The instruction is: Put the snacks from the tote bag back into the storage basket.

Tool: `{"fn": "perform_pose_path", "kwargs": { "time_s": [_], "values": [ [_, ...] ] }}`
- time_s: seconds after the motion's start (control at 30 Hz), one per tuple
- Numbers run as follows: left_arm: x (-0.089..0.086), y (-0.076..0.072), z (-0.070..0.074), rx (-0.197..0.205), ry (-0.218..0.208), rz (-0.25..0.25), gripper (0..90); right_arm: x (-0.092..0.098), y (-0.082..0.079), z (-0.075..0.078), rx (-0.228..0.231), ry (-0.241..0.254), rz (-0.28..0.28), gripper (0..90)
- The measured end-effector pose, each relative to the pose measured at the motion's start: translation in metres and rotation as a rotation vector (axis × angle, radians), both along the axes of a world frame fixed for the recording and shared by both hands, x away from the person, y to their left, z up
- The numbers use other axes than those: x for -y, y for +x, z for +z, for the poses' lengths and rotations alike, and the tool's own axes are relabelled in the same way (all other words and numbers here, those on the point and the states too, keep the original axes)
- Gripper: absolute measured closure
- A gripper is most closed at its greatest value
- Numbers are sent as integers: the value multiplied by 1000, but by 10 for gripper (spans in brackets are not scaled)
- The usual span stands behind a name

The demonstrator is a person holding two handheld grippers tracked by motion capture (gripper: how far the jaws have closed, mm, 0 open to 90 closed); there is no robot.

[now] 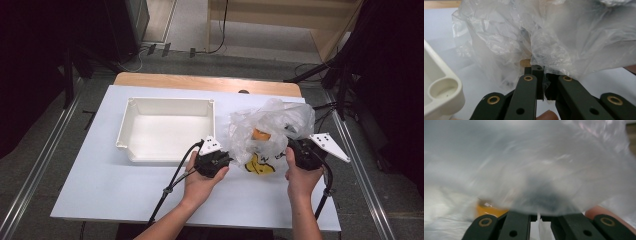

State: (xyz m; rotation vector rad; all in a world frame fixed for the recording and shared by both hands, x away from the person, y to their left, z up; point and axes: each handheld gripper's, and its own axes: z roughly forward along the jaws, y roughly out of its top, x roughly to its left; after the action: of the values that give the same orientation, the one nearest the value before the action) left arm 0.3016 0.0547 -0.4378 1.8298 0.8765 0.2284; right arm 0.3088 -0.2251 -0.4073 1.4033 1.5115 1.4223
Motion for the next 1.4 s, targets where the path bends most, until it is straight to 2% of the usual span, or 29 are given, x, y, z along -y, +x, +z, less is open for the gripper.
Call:
{"fn": "perform_pose_path", "kwargs": {
  "time_s": [0.17,0.2,0.23,0.27,0.3,0.33,0.4,0.5,0.6,0.73,0.83,0.9,0.97,1.0,1.07,1.1,1.2,1.23,1.3,1.37,1.4],
  "values": [
    [-4,-3,-4,-11,-1,6,882,2,15,-22,-104,-9,-8,900],
    [-6,-3,-4,-15,-8,5,761,2,19,-29,-140,-8,-7,900],
    [-8,-3,-4,-19,-26,12,761,2,19,-29,-140,-8,-7,900],
    [-10,-4,-2,-12,-42,28,524,2,21,-34,-153,-14,-4,900],
    [-12,-6,0,-3,-52,46,439,2,21,-34,-153,-14,-4,900],
    [-14,-7,3,8,-67,44,439,2,21,-35,-159,-12,2,900],
    [-18,-10,10,33,-85,38,285,1,22,-38,-169,-12,0,900],
    [-21,-15,21,69,-97,35,144,1,23,-41,-182,-11,-1,900],
    [-22,-20,31,101,-120,24,117,1,23,-43,-186,-18,-2,900],
    [-16,-23,47,116,-92,38,105,-1,23,-45,-186,-27,0,900],
    [-11,-20,63,136,-92,59,103,-2,23,-47,-197,-28,12,900],
    [-9,-18,70,148,-93,73,107,-3,23,-48,-199,-37,17,900],
    [-6,-15,74,171,-78,94,168,-4,22,-50,-203,-44,22,900],
    [-6,-13,74,175,-69,104,237,-4,22,-50,-207,-45,23,900],
    [-6,-10,71,152,-80,86,493,-5,21,-51,-207,-50,33,900],
    [-5,-9,68,144,-70,81,595,-4,21,-51,-205,-49,37,888],
    [0,-5,57,116,-44,66,799,-2,18,-49,-193,-29,50,831],
    [2,-4,54,107,-26,66,838,-1,16,-48,-181,-26,52,796],
    [5,0,46,81,-9,64,895,0,12,-44,-156,-18,57,650],
    [8,5,38,55,3,69,900,1,6,-39,-119,-18,48,524],
    [9,7,34,40,7,76,900,1,2,-35,-104,-13,41,489]
  ]
}}
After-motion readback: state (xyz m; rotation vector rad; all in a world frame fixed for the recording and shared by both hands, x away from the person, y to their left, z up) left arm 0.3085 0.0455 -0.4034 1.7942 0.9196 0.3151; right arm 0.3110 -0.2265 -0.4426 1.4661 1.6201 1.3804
